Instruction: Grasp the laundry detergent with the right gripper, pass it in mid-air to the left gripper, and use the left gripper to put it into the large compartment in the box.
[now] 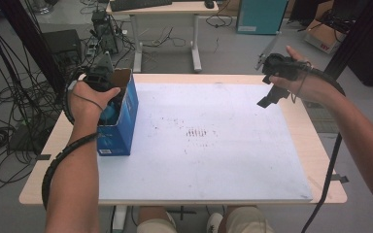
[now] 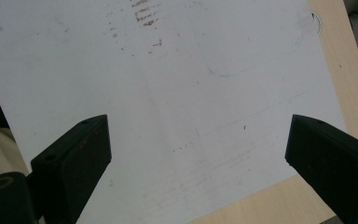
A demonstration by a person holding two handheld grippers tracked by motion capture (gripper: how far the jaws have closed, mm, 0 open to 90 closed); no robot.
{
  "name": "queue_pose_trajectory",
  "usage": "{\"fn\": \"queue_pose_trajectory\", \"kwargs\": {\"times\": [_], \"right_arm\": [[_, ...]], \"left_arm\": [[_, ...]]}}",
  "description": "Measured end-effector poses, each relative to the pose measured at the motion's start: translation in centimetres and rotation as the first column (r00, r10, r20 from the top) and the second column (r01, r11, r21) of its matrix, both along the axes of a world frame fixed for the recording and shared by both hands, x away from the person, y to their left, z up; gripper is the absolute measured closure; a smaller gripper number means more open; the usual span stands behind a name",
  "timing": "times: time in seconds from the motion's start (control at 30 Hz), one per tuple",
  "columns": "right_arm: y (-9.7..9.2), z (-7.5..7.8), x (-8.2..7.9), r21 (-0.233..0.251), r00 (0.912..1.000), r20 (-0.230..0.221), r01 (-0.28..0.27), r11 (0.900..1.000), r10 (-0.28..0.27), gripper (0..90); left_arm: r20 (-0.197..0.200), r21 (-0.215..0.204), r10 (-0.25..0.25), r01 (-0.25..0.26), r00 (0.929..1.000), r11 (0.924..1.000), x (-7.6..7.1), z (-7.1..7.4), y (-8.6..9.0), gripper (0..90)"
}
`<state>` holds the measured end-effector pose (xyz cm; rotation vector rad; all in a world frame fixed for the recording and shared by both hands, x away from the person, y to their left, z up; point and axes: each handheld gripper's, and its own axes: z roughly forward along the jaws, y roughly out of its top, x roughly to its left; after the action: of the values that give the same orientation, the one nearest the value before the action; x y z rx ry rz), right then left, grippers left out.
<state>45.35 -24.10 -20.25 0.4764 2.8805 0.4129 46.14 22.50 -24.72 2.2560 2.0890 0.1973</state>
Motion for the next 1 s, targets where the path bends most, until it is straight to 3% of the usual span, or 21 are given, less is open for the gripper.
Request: {"fn": "queue_pose_trajectory", "kwargs": {"times": [0.3, 0.5, 0.6, 0.67, 0.7, 0.8, 0.87, 1.0], "right_arm": [[0.5, -0.1, 0.2, 0.005, 1.0000, -0.003, 0.001, 1.0000, -0.001, 7.0], [-0.3, -0.6, 0.8, 0.008, 0.9999, -0.013, 0.008, 0.9999, -0.008, 7.0], [-0.6, -0.8, 1.2, 0.008, 0.9996, -0.022, 0.015, 0.9999, -0.015, 7.0], [-0.8, -1.0, 1.4, 0.010, 0.9995, -0.029, 0.014, 0.9999, -0.014, 7.0], [-0.9, -1.1, 1.6, 0.012, 0.9995, -0.030, 0.011, 0.9999, -0.010, 6.9], [-1.2, -1.4, 2.0, 0.010, 0.9992, -0.038, 0.013, 0.9999, -0.013, 6.9], [-1.3, -1.6, 2.1, 0.005, 0.9988, -0.045, 0.017, 0.9998, -0.017, 6.8], [-1.3, -1.9, 2.2, -0.004, 0.9985, -0.053, 0.010, 0.9999, -0.011, 6.8]], "left_arm": [[0.044, 0.031, -0.047, 0.046, 0.9979, 0.9985, -1.4, 3.4, -1.1, 24.6], [0.109, 0.046, -0.117, 0.112, 0.9872, 0.9926, -2.5, 6.4, -3.3, 20.2], [0.150, 0.056, -0.174, 0.167, 0.9734, 0.9844, -2.8, 7.7, -5.3, 18.4], [0.188, 0.062, -0.222, 0.213, 0.9570, 0.9750, -3.1, 8.4, -7.2, 16.2], [0.193, 0.068, -0.237, 0.228, 0.9522, 0.9714, -3.2, 8.5, -7.9, 15.7], [0.187, 0.105, -0.315, 0.299, 0.9305, 0.9483, -3.1, 8.8, -10.5, 11.9], [0.192, 0.099, -0.343, 0.330, 0.9196, 0.9389, -3.0, 8.9, -12.0, 11.7], [0.185, 0.070, -0.383, 0.377, 0.9051, 0.9238, -2.5, 8.6, -14.3, 10.5]]}}
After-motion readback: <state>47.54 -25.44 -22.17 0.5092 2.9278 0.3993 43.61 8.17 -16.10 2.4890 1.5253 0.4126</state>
